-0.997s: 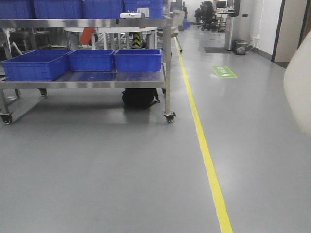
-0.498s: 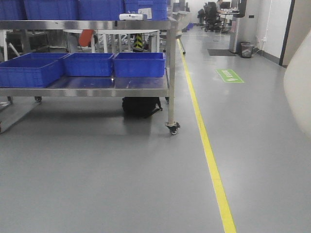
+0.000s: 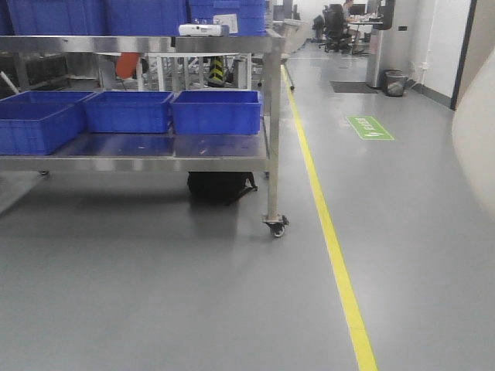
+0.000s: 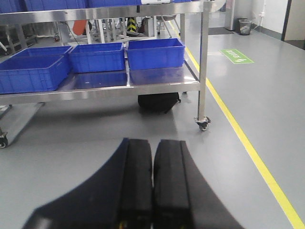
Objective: Move white bin to right shelf second layer
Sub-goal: 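Keep holding the white bin while driving past the blue crate racks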
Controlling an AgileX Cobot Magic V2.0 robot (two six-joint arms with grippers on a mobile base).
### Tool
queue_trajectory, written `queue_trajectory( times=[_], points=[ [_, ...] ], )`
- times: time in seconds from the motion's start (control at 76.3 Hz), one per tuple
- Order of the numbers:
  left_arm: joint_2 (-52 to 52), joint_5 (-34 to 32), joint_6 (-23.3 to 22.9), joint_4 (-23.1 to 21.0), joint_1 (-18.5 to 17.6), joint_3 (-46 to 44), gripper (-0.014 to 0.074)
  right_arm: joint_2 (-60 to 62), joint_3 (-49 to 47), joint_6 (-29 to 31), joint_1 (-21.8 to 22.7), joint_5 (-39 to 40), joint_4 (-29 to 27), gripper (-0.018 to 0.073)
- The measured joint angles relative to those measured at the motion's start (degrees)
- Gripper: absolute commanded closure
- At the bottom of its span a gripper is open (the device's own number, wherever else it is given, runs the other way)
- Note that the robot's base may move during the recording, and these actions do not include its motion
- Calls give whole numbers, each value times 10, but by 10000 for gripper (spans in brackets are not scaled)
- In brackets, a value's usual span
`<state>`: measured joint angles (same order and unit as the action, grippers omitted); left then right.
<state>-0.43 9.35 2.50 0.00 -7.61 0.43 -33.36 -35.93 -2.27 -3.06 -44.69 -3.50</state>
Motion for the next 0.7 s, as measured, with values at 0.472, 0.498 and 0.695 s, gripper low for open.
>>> queue_trajectory(
  times=[0.472, 0.498, 0.695],
  points=[
    [0, 0, 0, 0, 0, 0, 512, 0, 0, 0, 0, 0, 0, 450],
    [0, 0, 0, 0, 0, 0, 512, 0, 0, 0, 0, 0, 0, 450],
    [0, 0, 0, 0, 0, 0, 512, 0, 0, 0, 0, 0, 0, 450]
  ],
)
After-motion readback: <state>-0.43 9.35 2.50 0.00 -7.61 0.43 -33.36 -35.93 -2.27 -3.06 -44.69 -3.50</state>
